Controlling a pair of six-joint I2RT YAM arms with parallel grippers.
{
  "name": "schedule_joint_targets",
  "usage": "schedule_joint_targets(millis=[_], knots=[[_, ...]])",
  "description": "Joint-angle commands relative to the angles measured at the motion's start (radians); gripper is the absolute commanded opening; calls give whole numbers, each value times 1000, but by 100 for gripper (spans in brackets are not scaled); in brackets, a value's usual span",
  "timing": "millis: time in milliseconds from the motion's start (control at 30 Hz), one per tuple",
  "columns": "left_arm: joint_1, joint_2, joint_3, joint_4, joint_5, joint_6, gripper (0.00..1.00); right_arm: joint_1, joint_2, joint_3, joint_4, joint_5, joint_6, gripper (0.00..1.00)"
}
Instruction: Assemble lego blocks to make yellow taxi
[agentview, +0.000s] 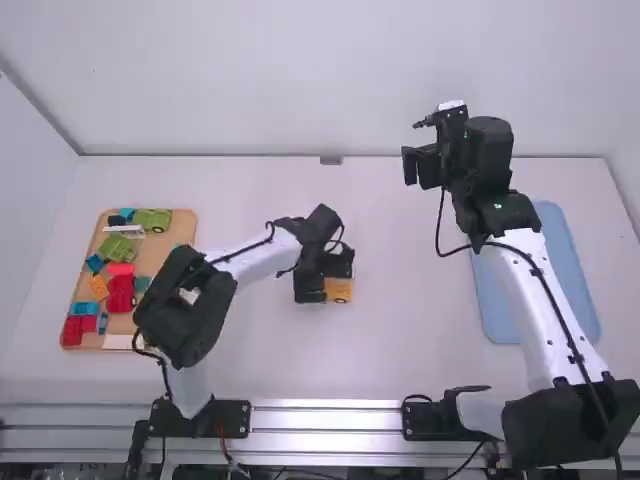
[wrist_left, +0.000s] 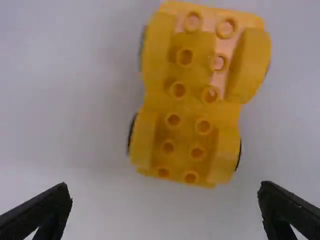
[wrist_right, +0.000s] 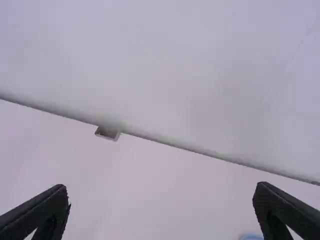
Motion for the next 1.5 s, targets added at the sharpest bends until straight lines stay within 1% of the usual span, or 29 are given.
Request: schedule_joint_targets(millis=[0,67,167,200,233,433,467,500,533,600,700,800,967,1100,1167,1233,1300,1367,1400,1433,1467], knots=[[54,-82,50,-31,11,-90,99,0,7,39,0,2,3,98],[78,-105,61,-40,10,-135,99,0,7,39,-1,2,3,98],[176,-195,68,-41,10,-338,99,0,7,39,-1,2,4,98],[181,-199,68,-41,10,-349,99,0,7,39,-1,2,4,98],[231,-232,68,-45,11,-444,99,0,7,39,-1,2,3,98],[425,-328,68,-77,6,-803,99,0,7,39,5,2,3,98],[425,-328,68,-77,6,-803,99,0,7,39,5,2,3,98],[461,-340,68,-92,6,-855,99,0,7,39,11,2,3,98],[505,-353,68,-117,-9,-914,99,0,7,39,20,2,4,97],[532,-361,68,-137,-40,-969,99,0,7,39,26,2,3,98],[602,-373,68,-195,-163,-1141,99,0,7,39,33,2,3,98],[669,-373,67,-262,-245,-1232,99,0,7,39,33,2,4,98],[744,-373,49,-287,-259,-1249,99,0,7,39,24,2,3,98],[814,-373,-10,-255,-330,-1249,99,0,7,39,20,2,3,98],[846,-373,-44,-229,-348,-1191,99,0,7,39,23,2,3,98],[865,-373,-66,-205,-317,-1119,99,0,7,39,25,2,4,98],[898,-364,-86,-180,-203,-960,99,0,7,39,27,2,3,98],[927,-354,-93,-175,-159,-903,100,1,7,39,34,2,4,98],[939,-349,-94,-177,-157,-897,97,1,7,39,34,1,4,98],[960,-337,-95,-177,-156,-881,89,1,7,39,34,2,4,98],[962,-336,-95,-178,-155,-881,88,1,7,39,34,2,4,98]])
